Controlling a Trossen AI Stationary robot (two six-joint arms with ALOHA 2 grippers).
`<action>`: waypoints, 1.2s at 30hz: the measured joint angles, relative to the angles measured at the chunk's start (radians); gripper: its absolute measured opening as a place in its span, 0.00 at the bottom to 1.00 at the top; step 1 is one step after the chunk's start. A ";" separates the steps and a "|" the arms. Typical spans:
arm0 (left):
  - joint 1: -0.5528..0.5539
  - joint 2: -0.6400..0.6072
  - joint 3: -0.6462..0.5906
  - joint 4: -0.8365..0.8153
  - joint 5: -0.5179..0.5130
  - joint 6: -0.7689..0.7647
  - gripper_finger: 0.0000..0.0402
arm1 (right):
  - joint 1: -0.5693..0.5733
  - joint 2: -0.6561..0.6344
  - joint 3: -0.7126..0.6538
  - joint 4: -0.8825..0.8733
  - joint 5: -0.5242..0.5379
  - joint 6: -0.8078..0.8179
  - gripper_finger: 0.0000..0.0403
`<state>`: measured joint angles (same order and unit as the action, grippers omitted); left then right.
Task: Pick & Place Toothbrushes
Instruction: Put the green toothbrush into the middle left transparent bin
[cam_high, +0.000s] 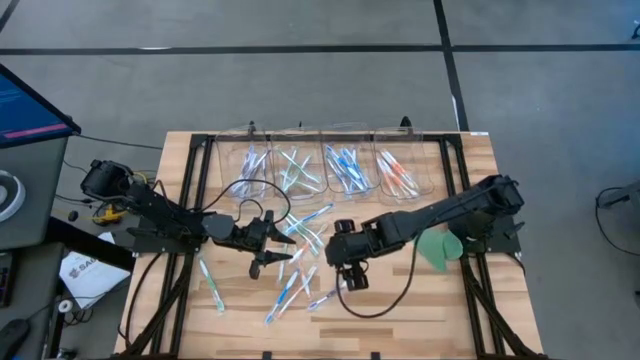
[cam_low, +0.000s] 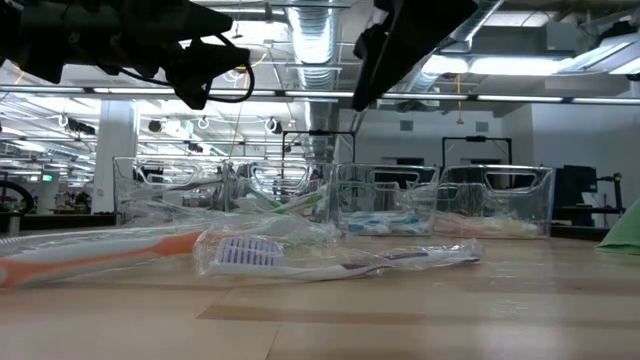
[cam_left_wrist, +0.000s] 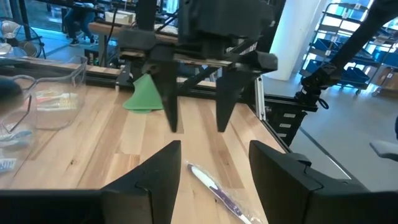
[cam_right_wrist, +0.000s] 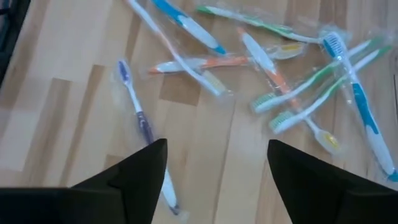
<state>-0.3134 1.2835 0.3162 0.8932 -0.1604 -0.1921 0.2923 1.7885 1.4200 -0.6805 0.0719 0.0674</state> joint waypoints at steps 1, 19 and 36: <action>0.000 0.000 0.000 0.000 0.000 0.000 0.46 | -0.009 0.000 -0.010 0.018 0.000 -0.008 0.68; 0.000 0.000 0.000 -0.004 0.002 0.000 0.46 | -0.090 0.000 -0.244 0.700 0.004 -0.064 0.69; 0.000 0.000 0.000 -0.098 0.017 0.000 0.46 | -0.114 0.176 -0.246 0.837 0.007 -0.067 0.69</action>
<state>-0.3130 1.2839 0.3161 0.7953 -0.1437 -0.1921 0.1785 1.9645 1.1739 0.1562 0.0784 0.0006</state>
